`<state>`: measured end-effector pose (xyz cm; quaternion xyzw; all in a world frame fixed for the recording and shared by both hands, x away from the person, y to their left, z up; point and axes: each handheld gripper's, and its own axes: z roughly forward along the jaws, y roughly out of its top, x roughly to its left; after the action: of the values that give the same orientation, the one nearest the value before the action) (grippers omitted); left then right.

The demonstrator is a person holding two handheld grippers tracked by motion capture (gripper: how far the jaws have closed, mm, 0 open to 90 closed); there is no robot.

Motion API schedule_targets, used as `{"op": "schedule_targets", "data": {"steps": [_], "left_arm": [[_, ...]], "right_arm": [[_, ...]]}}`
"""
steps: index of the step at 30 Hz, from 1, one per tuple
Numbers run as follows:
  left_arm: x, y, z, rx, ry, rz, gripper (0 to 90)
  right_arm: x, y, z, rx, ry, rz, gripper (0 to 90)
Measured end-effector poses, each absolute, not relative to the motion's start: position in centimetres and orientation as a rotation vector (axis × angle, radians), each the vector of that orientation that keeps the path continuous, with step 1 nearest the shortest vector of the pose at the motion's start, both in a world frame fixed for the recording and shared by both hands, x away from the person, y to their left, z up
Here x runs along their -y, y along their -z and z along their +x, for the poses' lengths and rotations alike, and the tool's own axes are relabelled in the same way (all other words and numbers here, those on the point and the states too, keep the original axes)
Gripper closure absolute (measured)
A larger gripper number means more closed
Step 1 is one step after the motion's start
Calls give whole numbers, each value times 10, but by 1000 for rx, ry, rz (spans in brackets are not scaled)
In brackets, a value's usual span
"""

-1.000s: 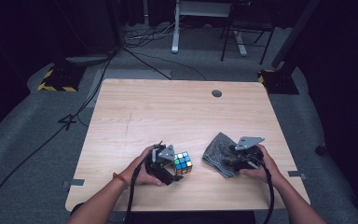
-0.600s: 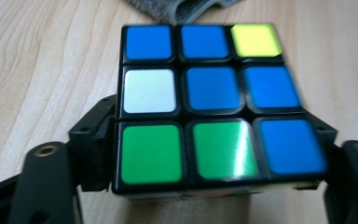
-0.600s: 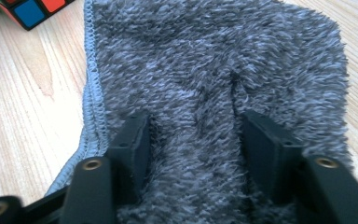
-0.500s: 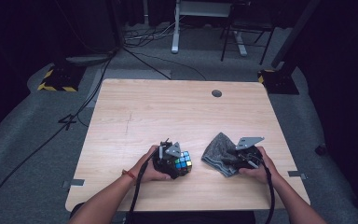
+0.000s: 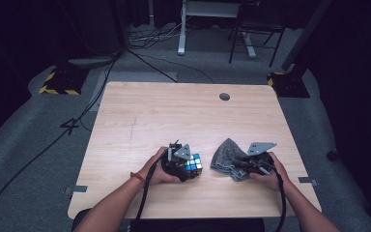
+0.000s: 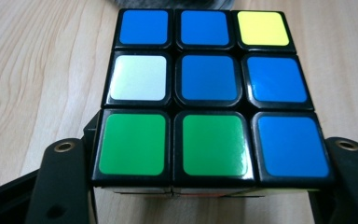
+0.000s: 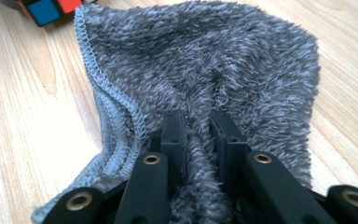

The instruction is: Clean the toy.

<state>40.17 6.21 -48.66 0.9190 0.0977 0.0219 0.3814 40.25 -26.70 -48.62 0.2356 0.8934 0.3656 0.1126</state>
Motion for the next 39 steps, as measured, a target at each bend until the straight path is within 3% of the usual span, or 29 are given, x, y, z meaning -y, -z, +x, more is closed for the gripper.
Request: {"op": "schedule_targets", "data": {"steps": [19, 39], "left_arm": [[-65, 466, 401, -210, -102, 2325, 338], [-45, 460, 390, -143, -163, 2396, 338]], "right_arm": [[268, 447, 390, -2510, -1253, 619, 787], [221, 408, 370, -2529, -1421, 413, 786]]}}
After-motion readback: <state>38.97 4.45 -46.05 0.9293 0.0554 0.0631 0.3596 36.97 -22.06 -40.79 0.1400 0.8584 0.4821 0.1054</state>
